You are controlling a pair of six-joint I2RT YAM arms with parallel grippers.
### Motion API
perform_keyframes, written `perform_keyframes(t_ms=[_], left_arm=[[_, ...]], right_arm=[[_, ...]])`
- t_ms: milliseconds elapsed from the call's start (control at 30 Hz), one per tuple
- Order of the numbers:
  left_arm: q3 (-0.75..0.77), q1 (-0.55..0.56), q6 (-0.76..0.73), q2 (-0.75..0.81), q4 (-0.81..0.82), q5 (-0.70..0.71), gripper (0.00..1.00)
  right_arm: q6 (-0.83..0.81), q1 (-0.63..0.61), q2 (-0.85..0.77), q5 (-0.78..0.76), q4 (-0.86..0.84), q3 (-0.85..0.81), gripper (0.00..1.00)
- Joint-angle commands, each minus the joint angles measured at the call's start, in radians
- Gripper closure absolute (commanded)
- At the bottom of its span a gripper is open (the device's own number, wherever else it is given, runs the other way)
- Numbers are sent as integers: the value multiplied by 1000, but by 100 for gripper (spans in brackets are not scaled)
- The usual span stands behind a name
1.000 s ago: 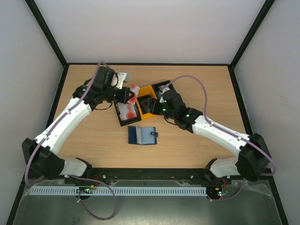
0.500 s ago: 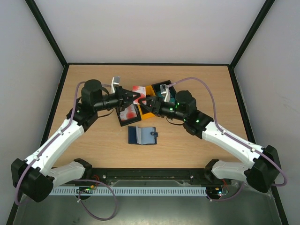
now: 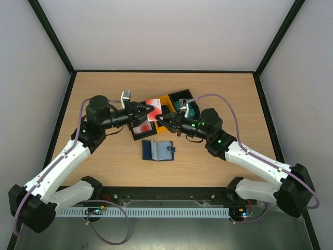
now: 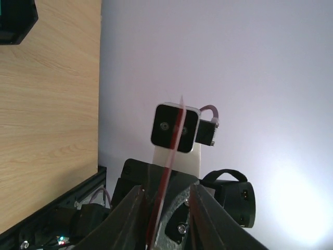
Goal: Put the credit cards into the card holder
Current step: Pick up the credit card from the storage box, then insert the credit card into the card holder.
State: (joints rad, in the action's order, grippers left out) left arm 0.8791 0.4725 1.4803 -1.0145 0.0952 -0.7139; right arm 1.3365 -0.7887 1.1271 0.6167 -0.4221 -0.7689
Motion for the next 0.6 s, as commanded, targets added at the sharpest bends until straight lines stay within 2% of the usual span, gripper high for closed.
perform_keyframes(t_ms=[0, 100, 167, 267, 333, 400, 433, 567], left_arm=[[-26, -24, -39, 87, 58, -2, 75], [-52, -36, -74, 98, 73, 9, 86], [-50, -39, -109, 86, 65, 1, 96], [-44, -40, -167, 75, 52, -3, 98], [-29, -41, -238, 66, -8, 11, 98], [-16, -43, -329, 61, -92, 45, 98], [-15, -43, -375, 62, -139, 64, 98], [-76, -38, -526, 66, -220, 124, 97]], right_arm=[[52, 6, -9, -31, -19, 40, 98], [61, 6, -8, -24, -27, 44, 98], [62, 6, -6, -23, -24, 47, 98], [41, 6, -4, -20, -9, 55, 96], [-6, 5, -5, -37, 44, 58, 77], [-75, 5, -20, -87, 128, 79, 55], [-108, 6, -31, -125, 171, 91, 49], [-295, 5, -52, -334, 415, 88, 44]])
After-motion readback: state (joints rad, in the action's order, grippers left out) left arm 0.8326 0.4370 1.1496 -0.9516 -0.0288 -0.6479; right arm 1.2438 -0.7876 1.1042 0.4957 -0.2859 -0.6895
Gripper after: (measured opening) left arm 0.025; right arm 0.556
